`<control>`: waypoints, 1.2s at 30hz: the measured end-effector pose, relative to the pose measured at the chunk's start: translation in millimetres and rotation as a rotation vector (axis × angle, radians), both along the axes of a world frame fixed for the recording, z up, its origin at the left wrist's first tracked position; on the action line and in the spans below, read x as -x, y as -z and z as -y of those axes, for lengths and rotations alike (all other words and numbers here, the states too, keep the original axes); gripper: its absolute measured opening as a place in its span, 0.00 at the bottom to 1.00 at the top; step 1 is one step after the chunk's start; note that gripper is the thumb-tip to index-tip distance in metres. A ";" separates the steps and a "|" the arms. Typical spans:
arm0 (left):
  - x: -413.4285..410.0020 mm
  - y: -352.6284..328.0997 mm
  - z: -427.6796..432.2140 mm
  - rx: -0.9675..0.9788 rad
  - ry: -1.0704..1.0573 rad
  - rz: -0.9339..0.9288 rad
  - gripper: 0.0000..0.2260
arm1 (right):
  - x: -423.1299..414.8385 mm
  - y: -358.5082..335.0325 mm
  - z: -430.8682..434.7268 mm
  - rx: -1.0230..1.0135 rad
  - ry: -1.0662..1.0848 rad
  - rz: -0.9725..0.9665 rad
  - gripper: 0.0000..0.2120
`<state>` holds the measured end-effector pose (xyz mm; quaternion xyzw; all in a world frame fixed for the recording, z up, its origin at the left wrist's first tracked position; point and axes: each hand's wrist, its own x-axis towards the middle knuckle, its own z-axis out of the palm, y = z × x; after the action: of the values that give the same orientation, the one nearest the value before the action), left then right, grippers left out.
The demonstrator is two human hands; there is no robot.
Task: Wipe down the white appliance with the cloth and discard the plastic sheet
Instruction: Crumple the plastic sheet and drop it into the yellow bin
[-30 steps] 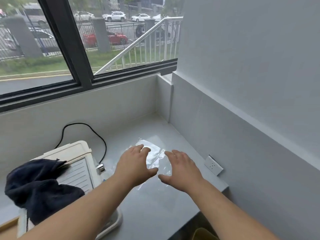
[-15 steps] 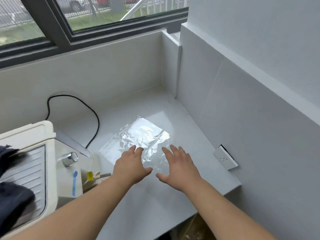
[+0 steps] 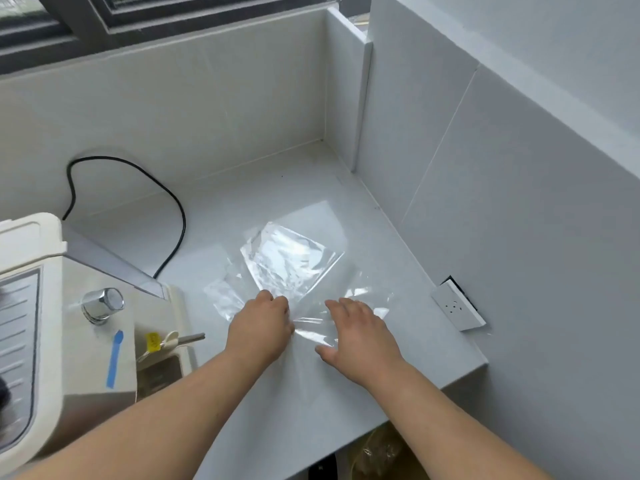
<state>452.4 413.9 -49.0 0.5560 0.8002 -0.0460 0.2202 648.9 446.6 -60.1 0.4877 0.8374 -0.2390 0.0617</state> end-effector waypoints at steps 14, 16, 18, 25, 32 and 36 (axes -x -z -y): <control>-40.4 -100.9 29.7 -0.081 -0.444 1.112 0.15 | 8.5 -69.4 37.6 0.196 0.339 -0.426 0.49; -38.6 -114.4 36.5 -0.085 -0.394 1.151 0.13 | 13.1 -85.8 49.8 0.182 0.368 -0.484 0.34; -34.8 -125.1 46.6 -0.124 -0.323 1.110 0.07 | 17.6 -102.4 64.2 0.139 0.391 -0.506 0.17; -14.9 -161.1 97.7 -0.230 -0.108 0.880 0.37 | 18.4 -151.9 122.6 -0.032 0.576 -0.610 0.09; -13.9 -195.6 148.7 0.053 0.032 1.115 0.32 | 17.5 -193.8 181.8 -0.221 0.721 -0.614 0.09; -27.9 -208.2 169.6 0.127 0.084 1.266 0.30 | 10.3 -207.7 217.6 -0.541 0.647 -0.144 0.12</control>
<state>480.4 244.3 159.1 0.4921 0.4883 0.2357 0.6810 638.5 229.0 147.5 0.7058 0.6760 -0.0512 -0.2055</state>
